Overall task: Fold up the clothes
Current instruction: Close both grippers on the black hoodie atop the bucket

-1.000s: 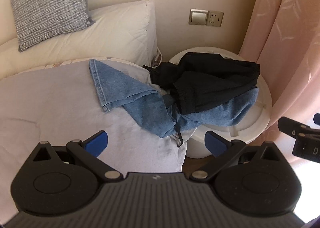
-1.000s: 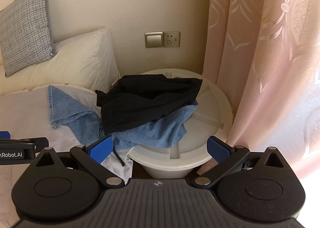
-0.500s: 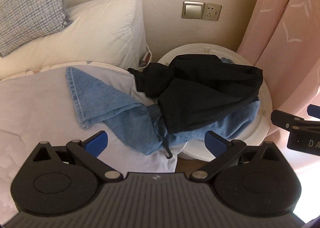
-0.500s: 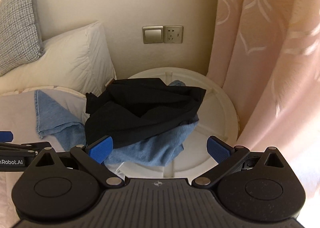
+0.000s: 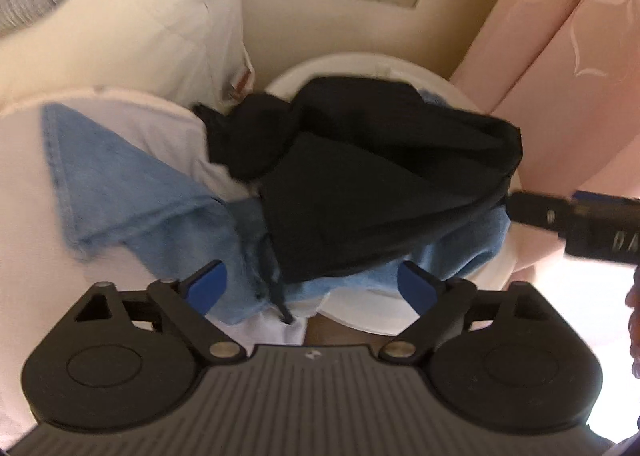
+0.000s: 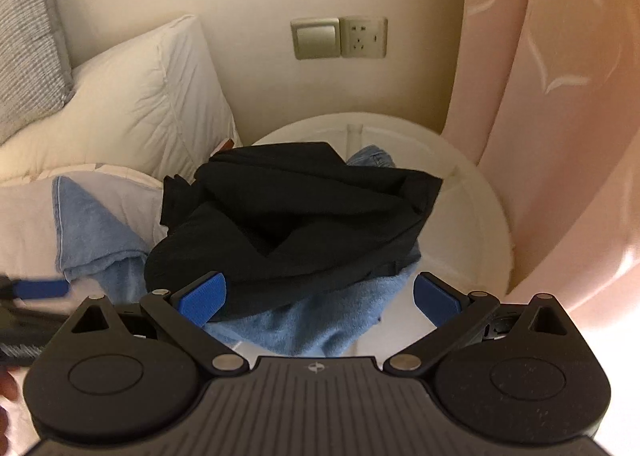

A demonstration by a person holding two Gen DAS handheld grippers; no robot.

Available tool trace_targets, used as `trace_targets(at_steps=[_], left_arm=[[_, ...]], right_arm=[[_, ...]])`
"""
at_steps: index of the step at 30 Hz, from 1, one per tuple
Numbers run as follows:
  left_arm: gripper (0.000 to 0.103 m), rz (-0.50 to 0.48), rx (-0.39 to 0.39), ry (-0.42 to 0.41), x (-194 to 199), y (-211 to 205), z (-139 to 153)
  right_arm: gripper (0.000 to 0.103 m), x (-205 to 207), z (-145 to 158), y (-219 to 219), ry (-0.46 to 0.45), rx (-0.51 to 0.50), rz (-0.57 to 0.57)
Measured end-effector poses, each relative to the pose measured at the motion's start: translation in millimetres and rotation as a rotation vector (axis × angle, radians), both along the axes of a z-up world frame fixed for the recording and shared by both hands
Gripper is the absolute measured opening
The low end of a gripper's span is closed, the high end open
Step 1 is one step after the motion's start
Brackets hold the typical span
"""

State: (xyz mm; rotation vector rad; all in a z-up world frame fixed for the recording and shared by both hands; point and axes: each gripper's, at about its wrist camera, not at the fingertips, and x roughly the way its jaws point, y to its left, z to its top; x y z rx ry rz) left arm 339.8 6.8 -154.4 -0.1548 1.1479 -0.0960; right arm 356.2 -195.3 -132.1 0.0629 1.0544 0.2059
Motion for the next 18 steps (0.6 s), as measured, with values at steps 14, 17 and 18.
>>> trace_targets(at_steps=[14, 17, 18], left_arm=[[0.078, 0.054, -0.200, -0.029, 28.3, 18.6, -73.9], [0.069, 0.053, -0.224, -0.035, 29.6, 17.8, -84.2], [0.065, 0.050, -0.222, -0.040, 29.3, 16.8, -84.3]], right_arm=[[0.094, 80.0, -61.6, 12.3, 0.191, 0.233, 0.116], [0.094, 89.6, -73.6, 21.0, 0.212, 0.238, 0.147], [0.094, 91.9, -76.1, 24.6, 0.214, 0.235, 0.160]])
